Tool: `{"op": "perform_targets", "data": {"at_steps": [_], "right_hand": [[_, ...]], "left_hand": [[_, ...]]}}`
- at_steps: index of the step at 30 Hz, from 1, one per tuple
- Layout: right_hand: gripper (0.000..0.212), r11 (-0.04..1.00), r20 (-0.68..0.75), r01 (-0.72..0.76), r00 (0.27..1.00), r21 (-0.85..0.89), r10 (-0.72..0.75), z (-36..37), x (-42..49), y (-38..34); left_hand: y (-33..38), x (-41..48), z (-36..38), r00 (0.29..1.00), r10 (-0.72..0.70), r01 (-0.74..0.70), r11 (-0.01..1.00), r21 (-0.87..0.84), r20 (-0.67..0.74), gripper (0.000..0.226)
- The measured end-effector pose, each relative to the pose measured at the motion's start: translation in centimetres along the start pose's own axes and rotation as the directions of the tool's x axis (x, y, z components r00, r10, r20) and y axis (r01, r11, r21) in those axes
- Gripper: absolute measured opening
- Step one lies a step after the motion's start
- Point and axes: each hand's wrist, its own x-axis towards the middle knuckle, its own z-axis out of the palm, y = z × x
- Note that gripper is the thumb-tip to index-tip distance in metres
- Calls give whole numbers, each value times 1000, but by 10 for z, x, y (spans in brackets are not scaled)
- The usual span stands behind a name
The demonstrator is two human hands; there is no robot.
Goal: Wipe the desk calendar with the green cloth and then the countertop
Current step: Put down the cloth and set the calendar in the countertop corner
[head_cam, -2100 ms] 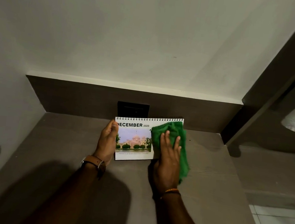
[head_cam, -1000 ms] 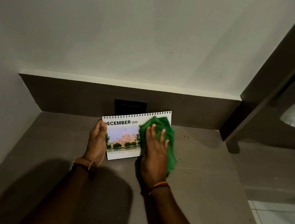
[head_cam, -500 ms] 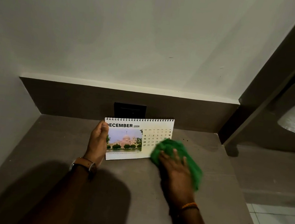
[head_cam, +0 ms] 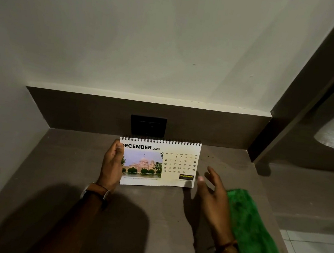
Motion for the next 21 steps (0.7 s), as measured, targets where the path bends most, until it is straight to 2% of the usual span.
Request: {"op": "perform_targets", "data": {"at_steps": [4,7,11,13,18,21], "right_hand": [[40,986,-46,158,987,48,-156,22,14,5],[22,984,-158,176,973,27,-169,22,22,10],[12,983,-202,177,966,53,-163,23,23,18],[15,985,-205,165,967,58,-150,23,23,22],[48,982,-204,182,964,52,-168,22,25,17],[45,980,-196,193,964,49,-180,25,30,14]], "left_hand": [[0,-4,-1,1000,-13,14,999,-41,13,25],[-5,-5,-7,997,-74,75,996,-44,21,34],[0,-16,-8,1000,-26,26,997,76,7,38],[1,-22,-8,1000,15,-11,993,122,-27,40],[4,-31,-14,993,92,-80,986,144,-74,46],[5,-34,-16,991,107,-95,985,147,-78,52]]}}
